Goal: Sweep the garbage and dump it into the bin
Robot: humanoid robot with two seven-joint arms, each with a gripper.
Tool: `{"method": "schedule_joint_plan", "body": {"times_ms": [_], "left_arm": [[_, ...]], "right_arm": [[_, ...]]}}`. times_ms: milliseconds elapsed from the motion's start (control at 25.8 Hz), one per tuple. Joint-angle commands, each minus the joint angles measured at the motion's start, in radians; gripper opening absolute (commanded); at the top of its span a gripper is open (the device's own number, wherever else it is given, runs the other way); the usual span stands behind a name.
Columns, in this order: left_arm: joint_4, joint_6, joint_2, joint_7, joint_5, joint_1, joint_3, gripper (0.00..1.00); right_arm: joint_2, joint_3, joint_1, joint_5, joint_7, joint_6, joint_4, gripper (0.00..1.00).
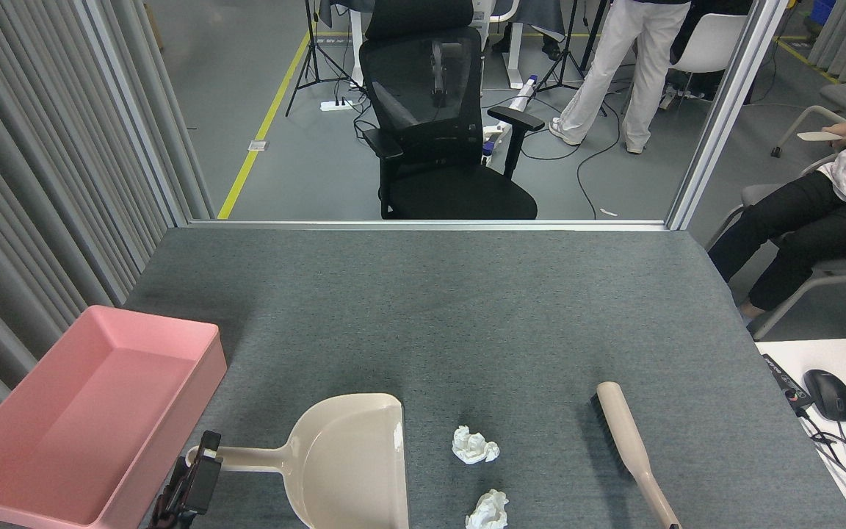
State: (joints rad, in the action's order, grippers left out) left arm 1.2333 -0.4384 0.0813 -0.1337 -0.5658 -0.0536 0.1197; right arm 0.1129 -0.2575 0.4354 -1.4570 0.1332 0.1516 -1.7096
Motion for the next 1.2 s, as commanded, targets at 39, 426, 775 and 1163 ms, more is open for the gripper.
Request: {"method": "schedule_joint_plan", "body": {"times_ms": [39,426,775,1163], "left_arm": [[0.0,-0.002,0.0,-0.003,-0.009,0.001,0.001,1.0],[0.002,-0.003,-0.002,-0.009,-0.031,0.001,0.001,1.0],[0.008,-0.003,-0.003,-0.009,-0.04,0.001,0.001,1.0],[0.008,-0.005,-0.005,-0.015,-0.046,-0.002,0.0,0.91]], "right_arm": [[-0.03,0.001,-0.015,-0.026,0.006,0.0,0.001,0.98],[-0.038,0.038,-0.029,-0.037,0.008,-0.023,0.027,0.98],[-0.052,0.052,-0.063,-0.039,0.008,-0.024,0.067,0.97],[-0.05,0.052,-0.083,-0.04,0.014,-0.023,0.123,0.86]]}}
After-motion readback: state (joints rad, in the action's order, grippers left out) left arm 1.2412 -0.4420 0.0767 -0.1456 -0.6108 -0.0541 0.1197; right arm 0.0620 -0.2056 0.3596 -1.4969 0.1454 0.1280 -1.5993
